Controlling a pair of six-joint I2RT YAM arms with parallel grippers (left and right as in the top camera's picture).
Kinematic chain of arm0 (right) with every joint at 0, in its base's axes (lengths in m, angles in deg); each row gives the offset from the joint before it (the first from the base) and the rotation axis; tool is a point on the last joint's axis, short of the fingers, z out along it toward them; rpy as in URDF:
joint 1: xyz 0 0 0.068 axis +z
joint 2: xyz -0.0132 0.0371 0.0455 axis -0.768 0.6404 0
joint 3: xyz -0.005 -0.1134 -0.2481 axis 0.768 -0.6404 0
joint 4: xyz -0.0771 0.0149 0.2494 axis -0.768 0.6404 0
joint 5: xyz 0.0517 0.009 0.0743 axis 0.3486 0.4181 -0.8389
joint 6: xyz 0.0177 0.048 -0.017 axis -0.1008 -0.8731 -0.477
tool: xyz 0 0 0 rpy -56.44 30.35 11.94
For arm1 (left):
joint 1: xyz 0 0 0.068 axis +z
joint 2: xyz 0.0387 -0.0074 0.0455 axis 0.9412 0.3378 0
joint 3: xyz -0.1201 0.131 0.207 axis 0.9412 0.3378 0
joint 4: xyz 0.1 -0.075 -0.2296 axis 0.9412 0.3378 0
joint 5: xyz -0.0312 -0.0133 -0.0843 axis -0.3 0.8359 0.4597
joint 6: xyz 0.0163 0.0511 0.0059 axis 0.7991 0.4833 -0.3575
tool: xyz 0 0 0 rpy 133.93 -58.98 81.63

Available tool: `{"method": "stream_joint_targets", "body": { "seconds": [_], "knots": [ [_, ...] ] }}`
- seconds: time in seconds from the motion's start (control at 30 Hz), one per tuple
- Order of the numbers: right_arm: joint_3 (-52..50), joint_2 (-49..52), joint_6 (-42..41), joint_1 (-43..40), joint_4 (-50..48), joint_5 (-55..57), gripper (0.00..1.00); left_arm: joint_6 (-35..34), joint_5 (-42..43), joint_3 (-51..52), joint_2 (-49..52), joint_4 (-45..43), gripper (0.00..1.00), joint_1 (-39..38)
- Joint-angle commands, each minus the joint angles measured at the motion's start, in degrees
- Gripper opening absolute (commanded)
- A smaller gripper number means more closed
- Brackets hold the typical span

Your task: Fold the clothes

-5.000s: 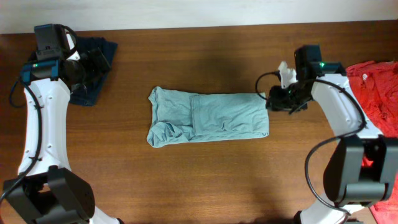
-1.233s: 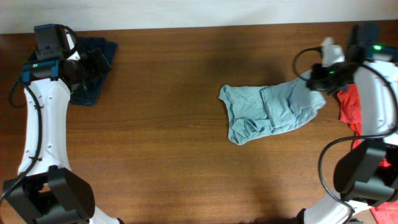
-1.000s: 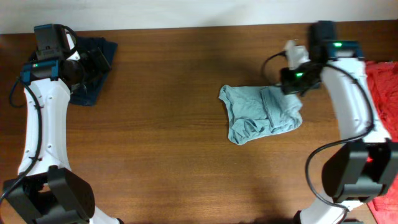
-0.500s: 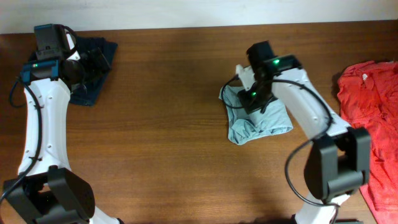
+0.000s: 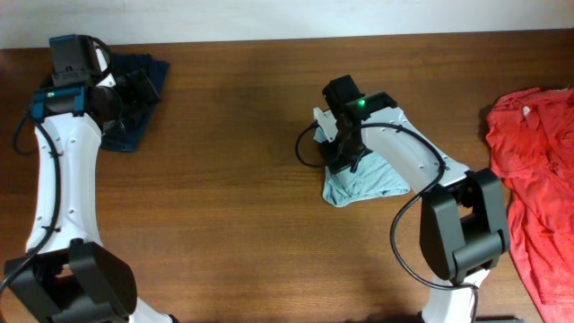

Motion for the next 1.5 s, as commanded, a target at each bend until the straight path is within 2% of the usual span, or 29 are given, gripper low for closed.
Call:
{"method": "stream_joint_targets", "body": {
  "seconds": [0.0,0.03,0.13,0.2,0.3,0.7,0.73,0.8,0.87,0.93,0.97,1.2,1.33,1.47],
  "knots": [
    [-0.15,0.83,-0.74,0.39,-0.26,0.37,0.05,0.04,-0.39,0.07,0.13,-0.04,0.99,0.13],
    [-0.15,0.83,-0.74,0.33,-0.28,0.42,0.06,0.04,-0.39,0.07,0.13,-0.04,0.99,0.13],
    [-0.15,0.83,-1.38,0.35,-0.76,0.48,0.24,0.04,-0.39,0.07,0.13,-0.04,0.99,0.13],
    [-0.15,0.83,-2.80,0.35,-1.49,0.24,0.28,0.04,-0.39,0.07,0.13,-0.04,0.99,0.13],
    [0.00,0.83,-2.80,0.35,-2.36,-1.20,0.53,0.04,-0.39,0.07,0.13,-0.04,0.99,0.13],
    [8.81,-1.14,-1.77,-6.91,1.20,-6.29,0.58,0.04,-0.39,0.07,0.13,-0.04,0.99,0.13],
    [8.81,-1.11,-1.75,-7.72,0.90,-7.13,0.57,0.04,-0.42,0.07,0.13,-0.04,0.99,0.13],
    [8.79,-0.59,-1.73,-9.16,1.11,-10.16,0.49,0.04,-0.39,0.07,0.13,-0.04,0.99,0.13],
    [8.55,-0.07,-1.68,-10.14,1.49,-14.03,0.34,0.04,-0.42,0.07,0.13,-0.04,0.99,0.13],
    [8.09,0.57,-0.57,-10.38,1.46,-16.90,0.12,0.04,-0.39,0.07,0.13,-0.04,0.99,0.13],
    [7.76,0.96,-0.46,-10.38,1.25,-17.79,0.04,0.04,-0.39,0.07,0.13,-0.07,0.99,0.13],
    [5.81,4.87,-0.37,-10.38,0.79,-20.98,0.04,0.04,-0.42,0.07,0.13,-0.04,0.99,0.13],
    [5.57,5.95,2.73,-10.38,0.85,-26.62,0.04,0.04,-0.39,0.07,0.13,-0.07,0.99,0.13],
    [5.70,5.97,2.80,-10.03,0.74,-26.16,0.04,0.04,-0.39,0.07,0.13,-0.04,0.99,0.13]
  ]
}}
